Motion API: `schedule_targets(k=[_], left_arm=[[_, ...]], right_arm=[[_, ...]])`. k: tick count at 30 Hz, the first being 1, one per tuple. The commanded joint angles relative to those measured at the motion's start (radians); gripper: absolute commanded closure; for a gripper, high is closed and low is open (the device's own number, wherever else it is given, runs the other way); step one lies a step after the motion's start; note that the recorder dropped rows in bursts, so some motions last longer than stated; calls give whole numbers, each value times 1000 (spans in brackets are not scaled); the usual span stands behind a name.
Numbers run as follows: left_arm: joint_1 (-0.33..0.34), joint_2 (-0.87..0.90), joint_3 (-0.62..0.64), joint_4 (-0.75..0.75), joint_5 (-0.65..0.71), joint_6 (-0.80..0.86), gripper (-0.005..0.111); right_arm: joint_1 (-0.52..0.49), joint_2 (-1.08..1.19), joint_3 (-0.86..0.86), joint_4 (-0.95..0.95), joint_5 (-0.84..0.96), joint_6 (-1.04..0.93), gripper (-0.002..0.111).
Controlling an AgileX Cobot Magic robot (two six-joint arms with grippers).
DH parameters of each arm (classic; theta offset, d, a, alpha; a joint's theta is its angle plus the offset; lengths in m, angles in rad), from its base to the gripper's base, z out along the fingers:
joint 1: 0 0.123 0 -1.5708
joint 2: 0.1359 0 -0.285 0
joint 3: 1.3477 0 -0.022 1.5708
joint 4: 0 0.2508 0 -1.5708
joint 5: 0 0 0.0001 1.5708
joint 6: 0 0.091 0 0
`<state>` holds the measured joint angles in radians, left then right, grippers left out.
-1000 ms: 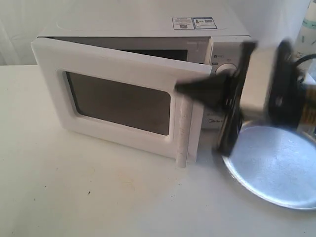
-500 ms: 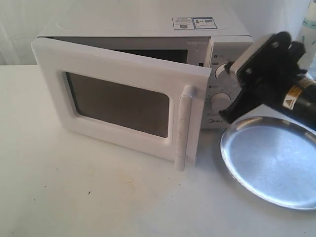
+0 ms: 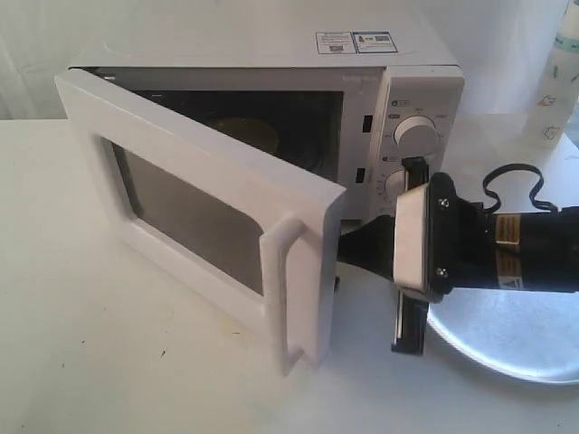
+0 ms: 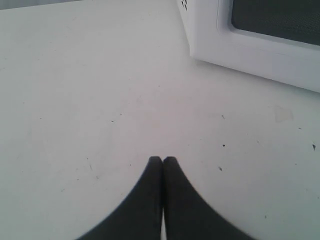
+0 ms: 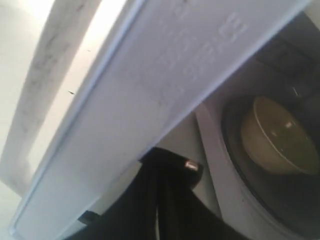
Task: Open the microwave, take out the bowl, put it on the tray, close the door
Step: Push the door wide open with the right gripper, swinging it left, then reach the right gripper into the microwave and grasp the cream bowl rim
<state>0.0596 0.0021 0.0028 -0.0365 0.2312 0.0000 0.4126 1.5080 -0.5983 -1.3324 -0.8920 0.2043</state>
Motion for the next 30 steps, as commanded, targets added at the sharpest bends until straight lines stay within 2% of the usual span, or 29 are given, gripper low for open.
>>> schedule_targets(k=[1, 5, 8, 17, 22, 25, 30], left_arm=[[-3, -2, -3, -8, 2, 0, 107], [-3, -2, -3, -8, 2, 0, 107], [-3, -2, -3, -8, 2, 0, 107], [-3, -2, -3, -8, 2, 0, 107], [-3, -2, -3, -8, 2, 0, 107], [-3, -2, -3, -8, 2, 0, 107], [-3, -2, -3, -8, 2, 0, 107]], right_arm=[[-1, -11, -19, 235, -104, 48, 108], [23, -9, -19, 207, -162, 97, 108], [47, -11, -19, 91, -327, 68, 108], [55, -135, -19, 170, -329, 34, 108], [74, -169, -21, 130, -329, 87, 108], [90, -171, -23, 199, -329, 44, 108], [129, -151, -37, 455, -74, -2, 108]])
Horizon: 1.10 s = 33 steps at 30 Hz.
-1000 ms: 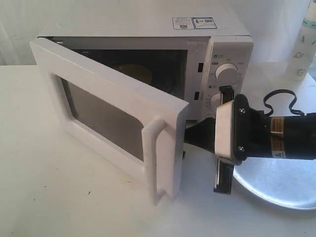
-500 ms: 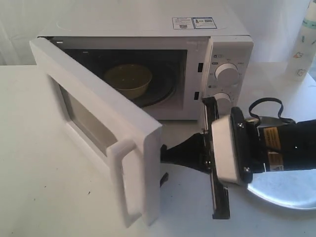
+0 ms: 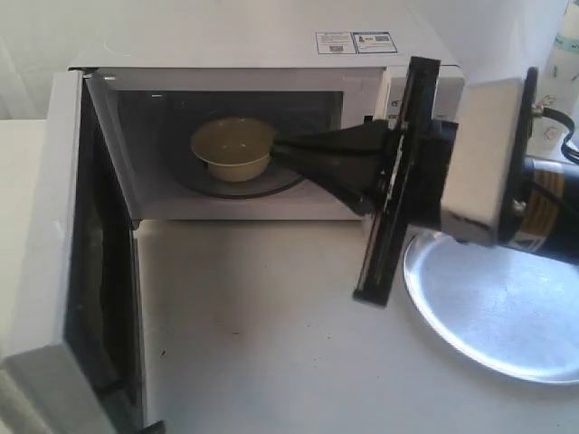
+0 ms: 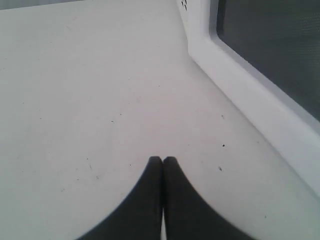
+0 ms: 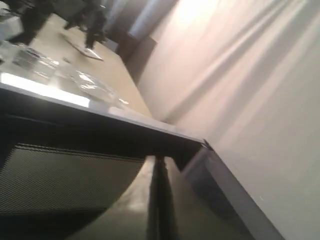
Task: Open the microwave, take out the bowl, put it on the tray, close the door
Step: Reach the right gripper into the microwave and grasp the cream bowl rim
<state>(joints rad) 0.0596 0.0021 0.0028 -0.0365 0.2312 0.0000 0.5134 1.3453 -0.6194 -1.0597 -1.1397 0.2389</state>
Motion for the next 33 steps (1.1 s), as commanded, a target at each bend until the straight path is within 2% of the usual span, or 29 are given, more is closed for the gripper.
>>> schedule_targets(k=[1, 4, 9, 12, 15, 18, 23, 25, 27, 29, 33], left_arm=[[-3, -2, -3, -8, 2, 0, 107], [-3, -2, -3, -8, 2, 0, 107], [-3, -2, -3, -8, 2, 0, 107], [-3, -2, -3, -8, 2, 0, 107], [-3, -2, -3, -8, 2, 0, 107], [-3, -2, -3, -8, 2, 0, 107], [-3, -2, -3, -8, 2, 0, 107], [-3, -2, -3, -8, 2, 0, 107], [-3, -2, -3, -8, 2, 0, 107], [-3, -2, -3, -8, 2, 0, 107], [-3, -2, -3, -8, 2, 0, 107]], right_arm=[[35, 26, -28, 194, 193, -41, 108], [67, 118, -85, 205, 197, -83, 108], [127, 344, -237, 387, 201, -239, 108], [155, 486, -351, 392, 201, -263, 105], [180, 626, -451, 384, 203, -271, 94], [183, 737, -552, 391, 234, -348, 76], [187, 859, -707, 449, 439, -363, 41], [193, 893, -763, 449, 536, -363, 36], [200, 917, -812, 447, 618, -365, 39], [204, 930, -844, 447, 654, -365, 48], [206, 936, -880, 461, 683, -365, 80]])
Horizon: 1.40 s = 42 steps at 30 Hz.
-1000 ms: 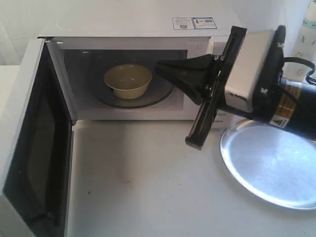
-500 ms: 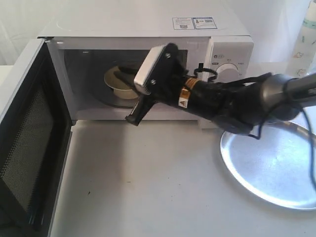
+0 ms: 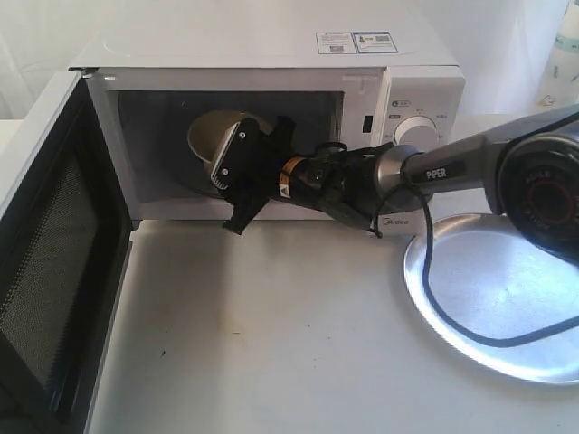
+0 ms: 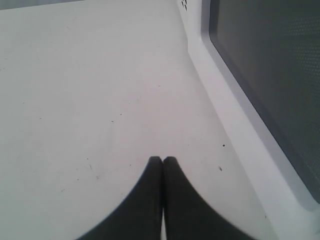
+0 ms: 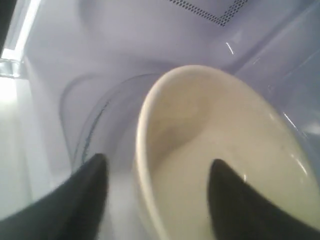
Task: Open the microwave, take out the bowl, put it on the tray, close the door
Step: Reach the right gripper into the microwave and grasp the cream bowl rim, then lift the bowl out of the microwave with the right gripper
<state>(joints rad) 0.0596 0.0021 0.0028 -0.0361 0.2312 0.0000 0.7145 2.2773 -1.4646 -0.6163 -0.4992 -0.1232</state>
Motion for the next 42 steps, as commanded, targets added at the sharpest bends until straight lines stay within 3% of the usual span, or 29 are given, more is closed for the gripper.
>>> schedule_targets(k=[1, 3, 7, 10, 20, 24, 26, 32, 38, 42], left_arm=[[-3, -2, -3, -9, 2, 0, 107], [-3, -2, -3, -9, 2, 0, 107], [-3, -2, -3, -9, 2, 0, 107], [-3, -2, -3, -9, 2, 0, 107], [-3, -2, -3, -9, 2, 0, 107], [-3, -2, -3, -9, 2, 0, 107], [-3, -2, -3, -9, 2, 0, 107], [-3, -2, -3, -9, 2, 0, 107], [-3, -2, -3, -9, 2, 0, 107], [-3, -2, -3, -9, 2, 0, 107]], right_arm=[[7, 4, -42, 12, 53, -3, 87], [14, -12, -49, -25, 99, -11, 108], [54, -74, -47, -62, 214, 83, 108], [122, -144, -45, -71, 416, 263, 108], [357, -454, 188, 25, 1108, 101, 108], [369, -562, 304, 50, 1504, 203, 108], [358, -599, 383, -7, 1586, 291, 108], [286, -661, 633, -344, 1556, 650, 108], [170, -654, 748, -622, 1224, 977, 108], [121, -623, 751, -739, 1108, 1000, 108]])
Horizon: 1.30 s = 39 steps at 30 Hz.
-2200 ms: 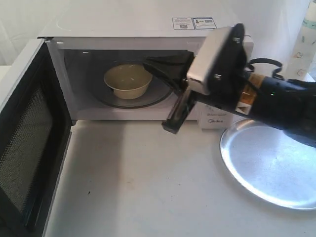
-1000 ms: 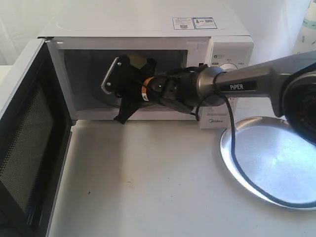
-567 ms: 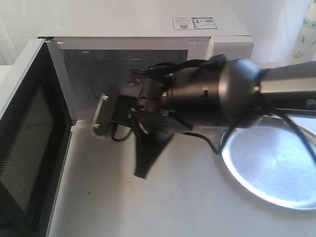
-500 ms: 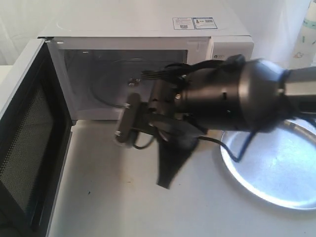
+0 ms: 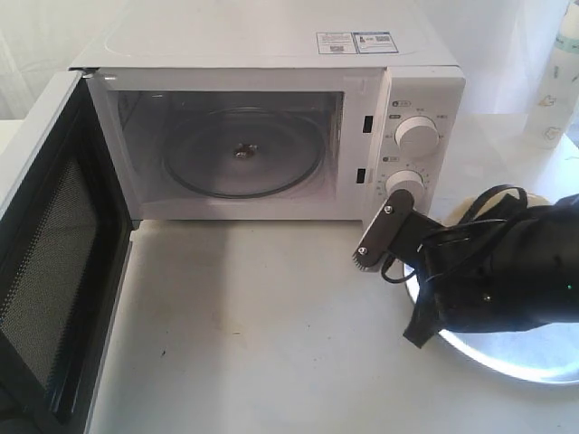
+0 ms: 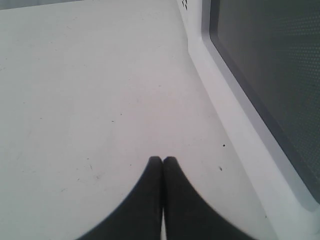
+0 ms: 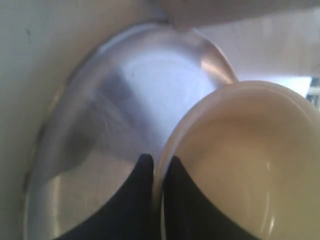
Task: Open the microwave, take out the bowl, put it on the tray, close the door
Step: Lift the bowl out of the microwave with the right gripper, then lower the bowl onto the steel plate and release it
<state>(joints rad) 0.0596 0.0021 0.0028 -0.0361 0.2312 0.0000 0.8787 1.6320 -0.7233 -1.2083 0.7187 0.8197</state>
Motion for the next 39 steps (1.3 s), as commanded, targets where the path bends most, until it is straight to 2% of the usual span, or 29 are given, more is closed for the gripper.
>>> schedule_targets(k=[1, 3, 6, 9, 14, 16, 20, 23, 27, 28, 33, 39], left_arm=[[-3, -2, -3, -9, 2, 0, 107], [-3, -2, -3, -9, 2, 0, 107], [-3, -2, -3, -9, 2, 0, 107], [-3, -2, -3, -9, 2, 0, 107], [-3, -2, -3, -9, 2, 0, 107], [-3, -2, -3, -9, 2, 0, 107], [-3, -2, -3, -9, 2, 0, 107], [-3, -2, -3, -9, 2, 0, 107], [-3, -2, -3, -9, 2, 0, 107], [-3, -2, -3, -9, 2, 0, 107], [-3, -2, -3, -9, 2, 0, 107], [-3, -2, -3, -9, 2, 0, 107]], right_arm=[[-54, 31, 9, -165, -101, 57, 108], [-74, 53, 9, -186, -59, 59, 107], [-107, 84, 9, -191, -33, 59, 99], [-123, 106, 9, -204, -40, 59, 85], [-123, 113, 7, -274, -74, 134, 54], [-117, 104, -3, -265, -74, 139, 50], [-61, 55, -9, -263, -130, 180, 59], [26, -19, -12, -272, -274, 168, 71], [169, -121, -74, -376, -446, 175, 105], [209, -139, -111, -405, -456, 187, 108], [383, -116, -399, -445, -482, 241, 108], [522, 92, -778, -447, -591, 232, 108]])
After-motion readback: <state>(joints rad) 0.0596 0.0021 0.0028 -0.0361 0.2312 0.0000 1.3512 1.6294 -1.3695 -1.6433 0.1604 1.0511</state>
